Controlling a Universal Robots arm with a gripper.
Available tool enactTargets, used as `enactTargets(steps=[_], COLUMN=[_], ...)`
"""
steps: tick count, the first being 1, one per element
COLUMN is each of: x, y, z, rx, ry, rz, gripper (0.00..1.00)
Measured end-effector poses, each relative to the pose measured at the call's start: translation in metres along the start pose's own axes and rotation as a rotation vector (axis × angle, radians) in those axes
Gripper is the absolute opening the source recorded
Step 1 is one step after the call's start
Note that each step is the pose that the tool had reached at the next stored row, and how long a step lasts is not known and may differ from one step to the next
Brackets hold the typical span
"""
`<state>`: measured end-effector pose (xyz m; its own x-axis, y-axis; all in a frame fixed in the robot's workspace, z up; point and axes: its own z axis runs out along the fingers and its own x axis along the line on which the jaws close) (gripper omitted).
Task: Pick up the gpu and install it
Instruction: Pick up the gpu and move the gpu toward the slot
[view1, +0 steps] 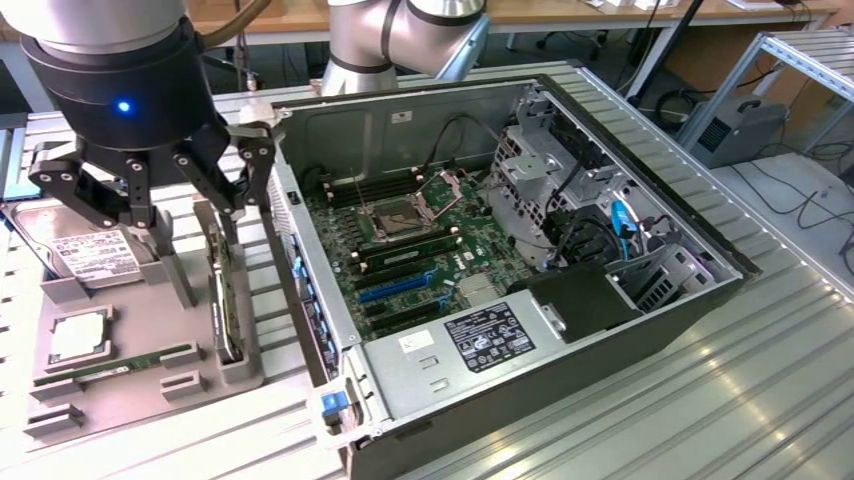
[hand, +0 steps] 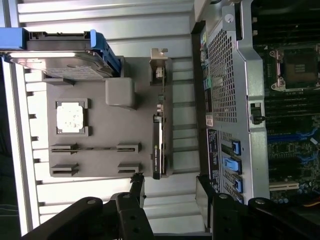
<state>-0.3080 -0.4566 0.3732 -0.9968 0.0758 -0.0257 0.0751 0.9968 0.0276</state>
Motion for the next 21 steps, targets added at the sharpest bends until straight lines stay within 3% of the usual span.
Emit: enactTargets(steps=[21], x=[0.0026], y=[-0.0004], z=[0.0061], rx=[0.0], ry=[0.0], rz=[0.0], gripper=[0.54])
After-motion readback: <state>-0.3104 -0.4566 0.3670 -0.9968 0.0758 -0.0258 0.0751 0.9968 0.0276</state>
